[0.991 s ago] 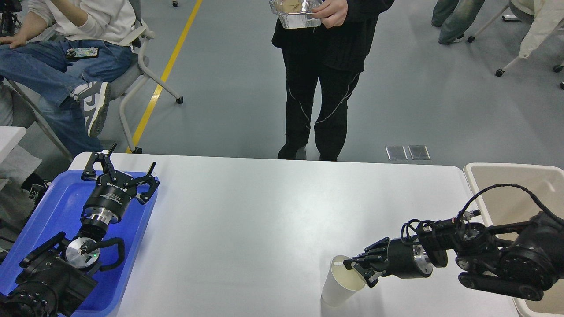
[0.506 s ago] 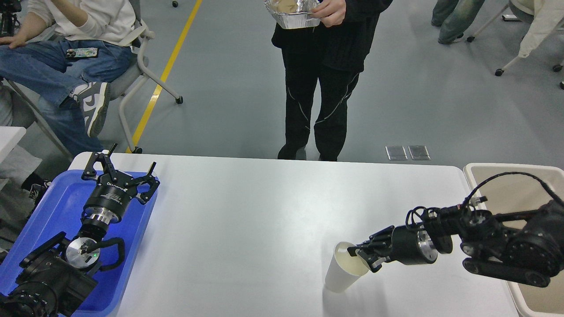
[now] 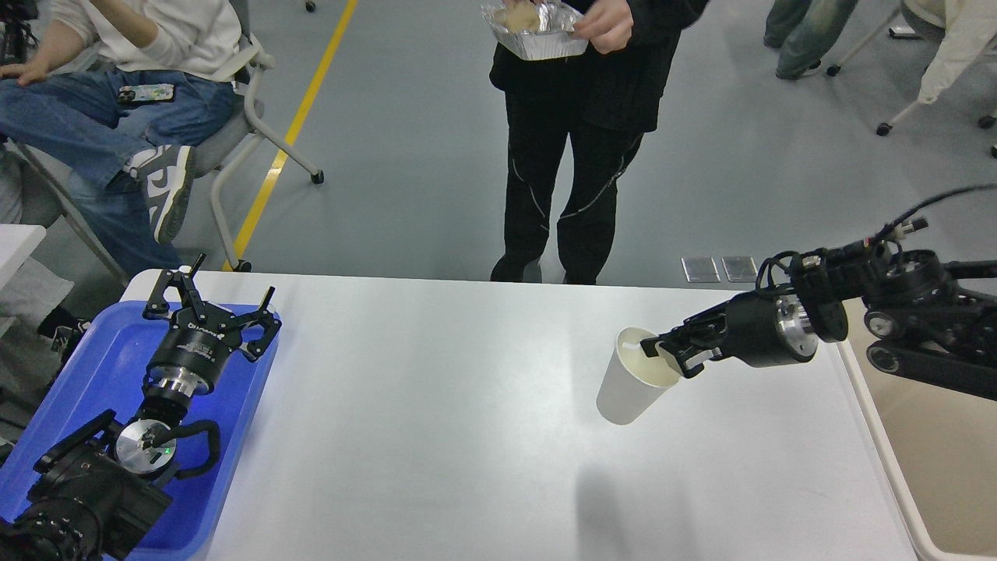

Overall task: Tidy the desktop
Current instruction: 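Lift the cup with the right gripper and carry it over the beige bin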

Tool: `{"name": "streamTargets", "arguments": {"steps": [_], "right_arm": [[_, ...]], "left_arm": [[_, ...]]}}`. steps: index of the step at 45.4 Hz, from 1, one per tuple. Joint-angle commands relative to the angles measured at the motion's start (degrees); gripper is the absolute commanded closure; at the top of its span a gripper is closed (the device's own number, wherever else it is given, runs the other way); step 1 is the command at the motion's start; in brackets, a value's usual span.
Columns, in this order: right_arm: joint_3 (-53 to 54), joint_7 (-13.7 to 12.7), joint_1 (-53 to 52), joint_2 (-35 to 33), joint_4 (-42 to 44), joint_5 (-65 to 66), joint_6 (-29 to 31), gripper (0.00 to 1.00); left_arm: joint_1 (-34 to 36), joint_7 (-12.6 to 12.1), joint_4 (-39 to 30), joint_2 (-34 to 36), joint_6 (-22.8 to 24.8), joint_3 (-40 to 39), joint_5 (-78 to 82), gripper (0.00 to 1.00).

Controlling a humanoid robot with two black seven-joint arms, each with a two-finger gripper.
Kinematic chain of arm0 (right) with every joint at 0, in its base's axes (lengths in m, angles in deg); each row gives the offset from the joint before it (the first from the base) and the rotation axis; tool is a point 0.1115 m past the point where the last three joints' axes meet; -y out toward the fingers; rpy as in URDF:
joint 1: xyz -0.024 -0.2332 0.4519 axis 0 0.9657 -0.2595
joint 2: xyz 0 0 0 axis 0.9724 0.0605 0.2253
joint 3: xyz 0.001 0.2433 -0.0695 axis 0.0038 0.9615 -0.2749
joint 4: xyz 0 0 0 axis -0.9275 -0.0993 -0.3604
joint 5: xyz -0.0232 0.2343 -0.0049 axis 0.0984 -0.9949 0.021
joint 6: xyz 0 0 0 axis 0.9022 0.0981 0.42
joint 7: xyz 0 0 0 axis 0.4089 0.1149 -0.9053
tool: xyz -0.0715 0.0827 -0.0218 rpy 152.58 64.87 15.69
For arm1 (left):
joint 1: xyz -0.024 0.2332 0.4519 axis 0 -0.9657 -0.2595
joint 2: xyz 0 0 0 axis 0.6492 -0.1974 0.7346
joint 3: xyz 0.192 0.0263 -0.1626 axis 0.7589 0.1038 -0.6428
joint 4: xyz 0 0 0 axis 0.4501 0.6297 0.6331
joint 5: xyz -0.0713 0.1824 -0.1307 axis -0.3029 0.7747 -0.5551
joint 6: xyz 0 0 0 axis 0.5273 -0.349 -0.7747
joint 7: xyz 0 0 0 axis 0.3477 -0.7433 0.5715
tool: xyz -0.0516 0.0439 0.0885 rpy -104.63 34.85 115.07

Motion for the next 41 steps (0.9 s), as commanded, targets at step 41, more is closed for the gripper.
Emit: {"name": "streamTargets", "arguments": {"steps": [41], "right_arm": [[2.85, -0.66, -6.78, -11.22, -1.70, -5.18, 9.04, 1.00]], "left_arm": [[0.00, 0.00, 0.00, 0.00, 0.00, 0.00, 0.01, 0.00]]}}
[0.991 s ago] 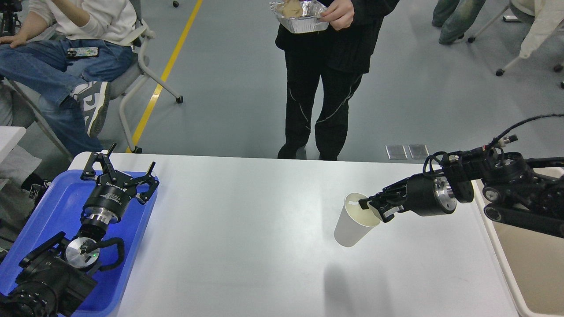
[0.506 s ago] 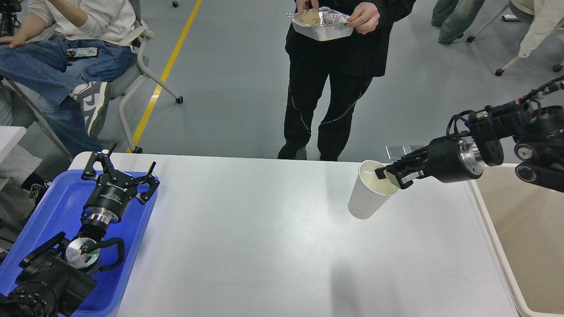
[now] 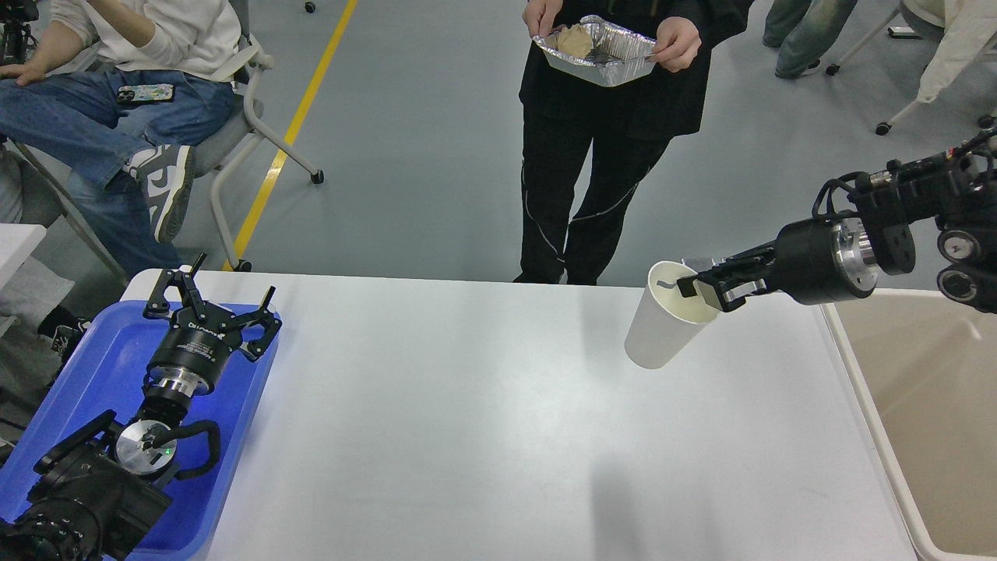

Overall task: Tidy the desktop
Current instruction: 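Lift the cup with the right gripper and carry it over the beige bin, then release the cup into the bin by opening the right gripper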

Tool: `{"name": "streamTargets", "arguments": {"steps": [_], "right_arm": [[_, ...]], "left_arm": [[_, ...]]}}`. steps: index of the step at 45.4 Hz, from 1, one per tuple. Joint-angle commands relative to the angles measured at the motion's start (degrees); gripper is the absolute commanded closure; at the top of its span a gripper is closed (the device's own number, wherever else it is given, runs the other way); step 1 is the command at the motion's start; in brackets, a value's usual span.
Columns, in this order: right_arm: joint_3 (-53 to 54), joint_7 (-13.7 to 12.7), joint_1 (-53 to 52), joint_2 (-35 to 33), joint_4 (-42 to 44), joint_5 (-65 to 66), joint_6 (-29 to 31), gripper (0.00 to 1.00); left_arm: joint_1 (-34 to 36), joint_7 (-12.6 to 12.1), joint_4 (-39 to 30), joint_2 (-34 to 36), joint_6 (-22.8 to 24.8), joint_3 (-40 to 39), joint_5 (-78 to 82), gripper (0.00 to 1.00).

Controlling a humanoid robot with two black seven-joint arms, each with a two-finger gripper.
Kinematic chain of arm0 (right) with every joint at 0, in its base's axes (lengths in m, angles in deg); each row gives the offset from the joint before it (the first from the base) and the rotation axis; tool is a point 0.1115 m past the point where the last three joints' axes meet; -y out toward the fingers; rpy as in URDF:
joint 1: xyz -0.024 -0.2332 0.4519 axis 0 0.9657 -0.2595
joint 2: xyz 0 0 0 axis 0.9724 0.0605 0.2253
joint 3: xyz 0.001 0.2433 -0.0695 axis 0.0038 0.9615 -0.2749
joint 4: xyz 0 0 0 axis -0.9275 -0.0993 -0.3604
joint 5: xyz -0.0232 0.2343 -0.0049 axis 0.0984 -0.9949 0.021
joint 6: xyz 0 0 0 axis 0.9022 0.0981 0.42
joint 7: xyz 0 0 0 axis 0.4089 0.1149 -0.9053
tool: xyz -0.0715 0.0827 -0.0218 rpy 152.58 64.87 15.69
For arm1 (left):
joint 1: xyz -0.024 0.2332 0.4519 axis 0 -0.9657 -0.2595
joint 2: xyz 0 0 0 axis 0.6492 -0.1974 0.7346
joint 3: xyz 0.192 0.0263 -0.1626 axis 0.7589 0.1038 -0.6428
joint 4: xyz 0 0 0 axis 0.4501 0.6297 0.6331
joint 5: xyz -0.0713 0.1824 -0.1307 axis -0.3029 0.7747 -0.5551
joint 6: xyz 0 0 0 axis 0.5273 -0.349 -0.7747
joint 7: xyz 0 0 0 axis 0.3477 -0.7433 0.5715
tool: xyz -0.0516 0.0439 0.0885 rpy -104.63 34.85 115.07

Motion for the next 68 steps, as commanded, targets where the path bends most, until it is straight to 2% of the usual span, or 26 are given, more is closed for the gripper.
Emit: {"name": "streamTargets", "arguments": {"steps": [1, 11, 19, 38, 53, 68], "right_arm": [[0.72, 0.01, 2.29, -4.01, 0.84, -0.86, -0.42, 1.00], [5.90, 0.01, 8.44, -10.60, 3.47, -1.30, -1.47, 1.00], [11.09, 0.19, 14.60, -13.94, 9.09, -8.77, -1.56, 1.00], [11.62, 0.45, 23.30, -18.69, 20.70, -25.99, -3.85, 1.00], [11.62, 0.54, 34.81, -17.99, 31.24, -46.29, -6.40, 1.00], [13.02, 0.54, 45.97, -11.22, 43.90, -66.86, -7.19, 1.00]], "left_arm": [[0.00, 0.00, 0.00, 0.00, 0.00, 0.00, 0.05, 0.00], [0.00, 0.00, 0.00, 0.00, 0.00, 0.00, 0.05, 0.00], [0.00, 0.00, 0.00, 0.00, 0.00, 0.00, 0.05, 0.00], [0.00, 0.00, 0.00, 0.00, 0.00, 0.00, -0.04, 0.00], [0.00, 0.00, 0.00, 0.00, 0.00, 0.00, -0.04, 0.00], [0.00, 0.00, 0.00, 0.00, 0.00, 0.00, -0.04, 0.00]]}}
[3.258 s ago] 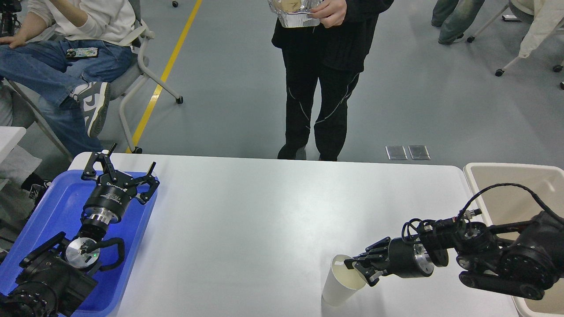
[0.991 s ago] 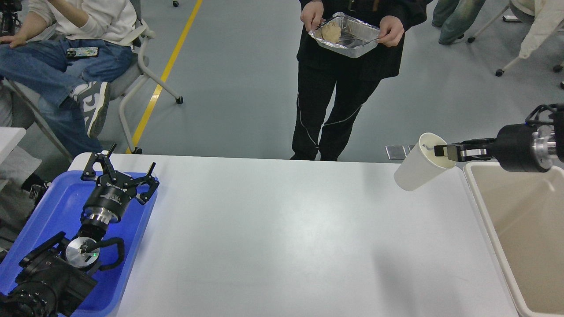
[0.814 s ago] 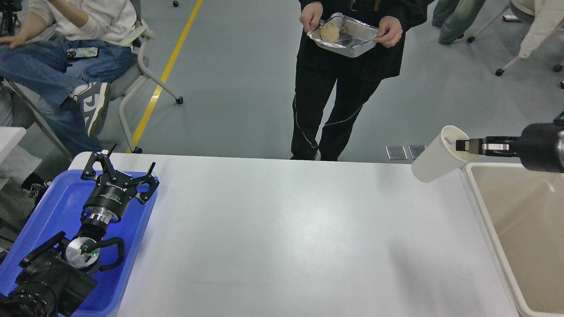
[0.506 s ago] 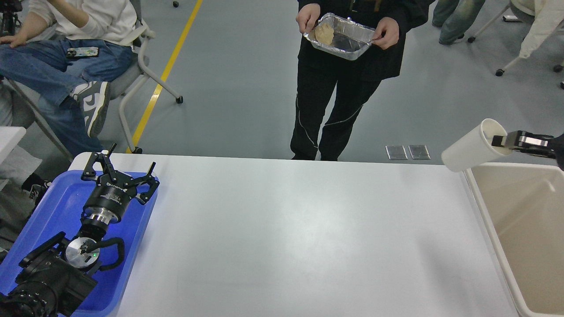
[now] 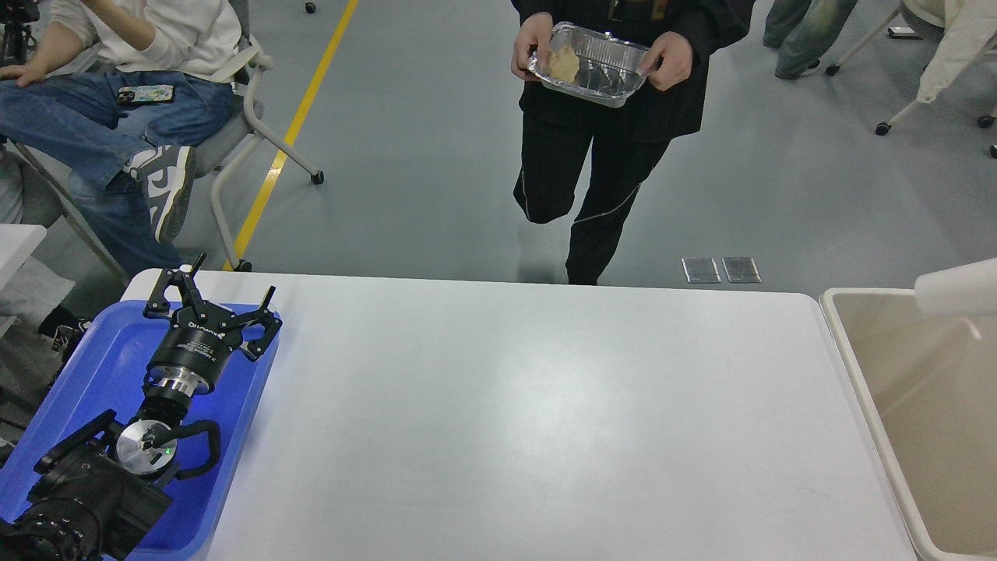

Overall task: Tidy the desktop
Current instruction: 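Release the cup into the bin by opening the right gripper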

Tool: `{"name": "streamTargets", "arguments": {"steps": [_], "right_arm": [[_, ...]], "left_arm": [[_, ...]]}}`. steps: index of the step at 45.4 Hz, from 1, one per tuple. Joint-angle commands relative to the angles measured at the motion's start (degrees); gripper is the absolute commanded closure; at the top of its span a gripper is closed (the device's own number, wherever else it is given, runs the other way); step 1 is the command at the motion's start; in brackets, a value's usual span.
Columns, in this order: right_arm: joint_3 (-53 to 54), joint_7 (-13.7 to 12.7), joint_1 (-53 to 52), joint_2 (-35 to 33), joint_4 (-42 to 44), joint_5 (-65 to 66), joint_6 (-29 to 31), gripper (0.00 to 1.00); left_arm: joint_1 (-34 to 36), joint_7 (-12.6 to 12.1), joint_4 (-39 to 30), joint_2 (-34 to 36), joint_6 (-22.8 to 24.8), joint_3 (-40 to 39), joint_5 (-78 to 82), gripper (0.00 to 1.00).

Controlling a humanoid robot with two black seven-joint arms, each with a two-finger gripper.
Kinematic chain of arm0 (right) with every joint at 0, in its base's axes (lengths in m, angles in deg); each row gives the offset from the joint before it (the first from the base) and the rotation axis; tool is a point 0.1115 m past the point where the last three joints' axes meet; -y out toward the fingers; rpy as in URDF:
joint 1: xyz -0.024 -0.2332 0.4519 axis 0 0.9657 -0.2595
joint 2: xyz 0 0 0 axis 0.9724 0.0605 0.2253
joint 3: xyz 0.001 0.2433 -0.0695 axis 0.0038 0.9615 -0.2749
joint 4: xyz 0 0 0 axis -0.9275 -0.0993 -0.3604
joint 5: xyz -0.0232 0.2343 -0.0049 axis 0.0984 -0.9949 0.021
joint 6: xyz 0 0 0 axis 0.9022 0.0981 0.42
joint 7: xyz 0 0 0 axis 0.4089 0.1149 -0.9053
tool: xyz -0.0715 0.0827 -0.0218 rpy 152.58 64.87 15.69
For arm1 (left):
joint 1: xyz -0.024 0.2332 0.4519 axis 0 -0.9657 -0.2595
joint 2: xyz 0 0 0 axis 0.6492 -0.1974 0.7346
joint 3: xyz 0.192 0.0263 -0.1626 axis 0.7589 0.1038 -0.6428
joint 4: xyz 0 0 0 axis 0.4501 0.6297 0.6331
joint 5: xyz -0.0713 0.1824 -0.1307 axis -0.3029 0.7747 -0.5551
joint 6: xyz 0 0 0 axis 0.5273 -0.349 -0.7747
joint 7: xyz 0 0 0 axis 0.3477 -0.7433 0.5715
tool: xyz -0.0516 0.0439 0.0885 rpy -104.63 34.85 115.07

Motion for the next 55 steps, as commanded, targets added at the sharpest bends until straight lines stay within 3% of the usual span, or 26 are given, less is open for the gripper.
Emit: {"name": "streamTargets", "arguments": {"steps": [1, 16, 34, 43, 55], "right_arm": [[1.74, 0.02, 8.92, 4.62, 9.56, -16.15, -0.61, 1.00], [10.09, -0.16, 20.97, 17.18, 26.96, -22.84, -0.26, 1.00], [17.22, -0.77, 25.28, 31.77, 46.65, -22.84, -0.61, 1.00], [17.22, -2.80, 25.37, 34.94, 47.80, -22.84, -2.71, 1.00], [18.71, -3.15, 25.37, 37.32, 47.80, -22.84, -6.14, 1.00]], "left_arm": [[0.00, 0.00, 0.00, 0.00, 0.00, 0.00, 0.08, 0.00], [0.00, 0.00, 0.00, 0.00, 0.00, 0.00, 0.00, 0.00], [0.00, 0.00, 0.00, 0.00, 0.00, 0.00, 0.00, 0.00], [0.00, 0.00, 0.00, 0.00, 0.00, 0.00, 0.00, 0.00], [0.00, 0.00, 0.00, 0.00, 0.00, 0.00, 0.00, 0.00]]}}
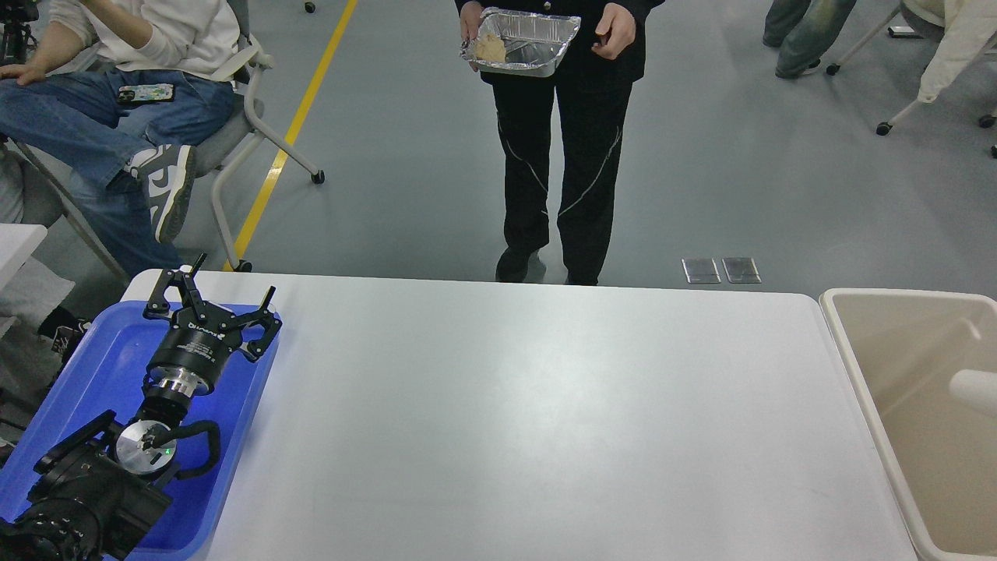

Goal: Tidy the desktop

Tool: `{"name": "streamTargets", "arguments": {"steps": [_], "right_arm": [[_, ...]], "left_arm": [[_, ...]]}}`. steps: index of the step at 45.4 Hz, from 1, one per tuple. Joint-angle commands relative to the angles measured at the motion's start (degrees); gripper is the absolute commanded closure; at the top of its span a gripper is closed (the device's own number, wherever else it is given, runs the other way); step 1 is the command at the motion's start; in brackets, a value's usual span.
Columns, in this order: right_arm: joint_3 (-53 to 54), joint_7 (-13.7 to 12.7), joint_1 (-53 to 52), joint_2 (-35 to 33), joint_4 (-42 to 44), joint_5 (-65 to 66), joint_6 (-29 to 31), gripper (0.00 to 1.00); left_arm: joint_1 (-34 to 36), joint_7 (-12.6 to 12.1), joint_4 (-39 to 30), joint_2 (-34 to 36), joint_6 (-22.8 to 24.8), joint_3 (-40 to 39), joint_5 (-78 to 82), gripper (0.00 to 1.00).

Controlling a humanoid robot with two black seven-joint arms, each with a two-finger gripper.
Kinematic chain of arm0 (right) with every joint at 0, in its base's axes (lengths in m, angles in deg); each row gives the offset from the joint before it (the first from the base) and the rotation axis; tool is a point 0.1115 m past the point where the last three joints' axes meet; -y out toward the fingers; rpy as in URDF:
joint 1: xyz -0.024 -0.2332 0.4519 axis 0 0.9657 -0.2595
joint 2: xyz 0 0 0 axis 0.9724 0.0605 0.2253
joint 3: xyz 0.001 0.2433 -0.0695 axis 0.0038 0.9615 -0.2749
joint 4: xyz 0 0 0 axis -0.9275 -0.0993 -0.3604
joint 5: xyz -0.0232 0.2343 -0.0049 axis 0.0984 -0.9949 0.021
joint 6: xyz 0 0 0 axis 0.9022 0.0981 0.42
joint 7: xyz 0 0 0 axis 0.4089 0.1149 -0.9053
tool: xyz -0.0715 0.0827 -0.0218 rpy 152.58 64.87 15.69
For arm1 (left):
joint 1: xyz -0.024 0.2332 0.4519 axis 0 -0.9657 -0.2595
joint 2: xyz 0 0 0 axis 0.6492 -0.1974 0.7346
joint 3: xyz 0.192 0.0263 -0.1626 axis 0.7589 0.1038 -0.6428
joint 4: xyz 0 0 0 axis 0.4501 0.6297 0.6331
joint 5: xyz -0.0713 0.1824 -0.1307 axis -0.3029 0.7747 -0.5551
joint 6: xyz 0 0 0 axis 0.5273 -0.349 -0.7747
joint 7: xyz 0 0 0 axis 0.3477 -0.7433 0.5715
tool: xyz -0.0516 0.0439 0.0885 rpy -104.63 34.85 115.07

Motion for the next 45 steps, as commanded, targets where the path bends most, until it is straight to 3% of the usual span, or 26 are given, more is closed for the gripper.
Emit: {"name": "streamTargets", "arguments": {"steps": [1, 33, 42, 45], "right_arm": [[1.83, -0.66, 0.28, 2.83, 1.57, -0.10, -2.86, 1.00], [2.36, -0.92, 0.10, 2.83, 1.57, -0.18, -3.48, 1.00], [2.09, -0.75, 0.28, 2.83, 1.66, -0.01, -3.92, 0.44], [2.18, -0.75, 0.28, 2.83, 1.66, -0.10, -4.62, 0.36]], "left_arm": [[0.00, 0.00, 0.00, 0.00, 0.00, 0.00, -0.01, 0.00], [0.00, 0.00, 0.00, 0.00, 0.00, 0.00, -0.01, 0.00], [0.00, 0.00, 0.00, 0.00, 0.00, 0.00, -0.01, 0.00], [0.00, 0.00, 0.00, 0.00, 0.00, 0.00, -0.01, 0.00]]}}
